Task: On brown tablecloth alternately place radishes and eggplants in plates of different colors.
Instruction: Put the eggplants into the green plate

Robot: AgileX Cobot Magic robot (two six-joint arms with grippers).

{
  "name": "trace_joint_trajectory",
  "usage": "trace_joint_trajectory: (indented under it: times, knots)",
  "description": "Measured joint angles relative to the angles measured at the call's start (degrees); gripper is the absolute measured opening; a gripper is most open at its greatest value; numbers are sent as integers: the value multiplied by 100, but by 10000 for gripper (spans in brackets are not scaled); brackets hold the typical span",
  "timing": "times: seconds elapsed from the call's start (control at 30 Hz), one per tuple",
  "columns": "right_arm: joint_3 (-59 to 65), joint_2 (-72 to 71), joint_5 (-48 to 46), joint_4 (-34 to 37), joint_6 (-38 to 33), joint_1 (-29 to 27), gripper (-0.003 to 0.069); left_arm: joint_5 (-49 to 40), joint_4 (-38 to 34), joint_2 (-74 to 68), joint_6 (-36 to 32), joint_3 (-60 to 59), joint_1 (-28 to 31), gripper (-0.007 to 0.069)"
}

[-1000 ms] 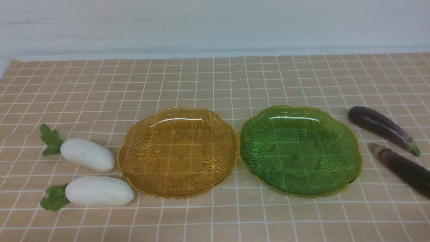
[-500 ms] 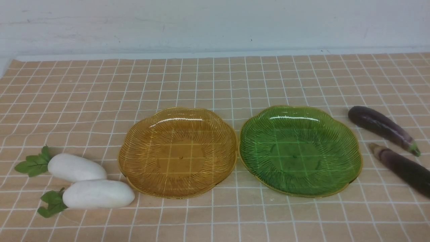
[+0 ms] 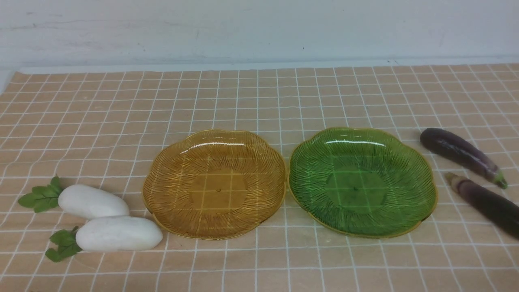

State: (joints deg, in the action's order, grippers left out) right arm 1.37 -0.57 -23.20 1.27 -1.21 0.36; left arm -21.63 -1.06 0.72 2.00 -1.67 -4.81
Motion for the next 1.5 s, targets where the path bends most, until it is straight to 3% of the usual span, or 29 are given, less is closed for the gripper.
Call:
trace_joint_trajectory:
  times: [0.4, 0.47, 0.57, 0.73, 0.83, 1.0, 1.13, 1.27, 1.37, 1.5]
  knots:
    - [0, 0, 53, 27, 21, 0, -17, 17, 33, 0, 4, 0, 0, -3]
    - [8, 0, 176, 497, 317, 0, -17, 94, -132, 0, 154, -2, 0, -3]
    - [8, 0, 290, 1315, 801, 0, -17, 246, -903, 0, 706, -2, 0, -3]
    - [8, 0, 405, 2773, 1359, 0, -17, 315, -2803, 0, 1900, -2, 0, -3]
    - [8, 0, 490, 3037, 1384, 0, -17, 445, -3479, 0, 2016, -2, 0, -3]
    - [-19, 0, 810, 3199, 1291, 0, -17, 1164, -3888, 0, 1926, -7, 0, -3]
    - [-1083, 94, 736, 3063, 364, 0, -17, 1440, -4187, 0, 1801, 200, 0, -3]
    - [-2528, 1277, -602, 2166, -295, 0, -15, 428, -3995, -502, 818, 1352, 0, -3]
    - [-3099, 2479, -1842, 1242, -153, 0, -14, -731, -3741, -1455, 412, 1987, 0, -3]
    - [-3683, 4394, -3012, 56, 759, 0, -10, -2302, -3254, -3189, -200, 2659, 0, -3]
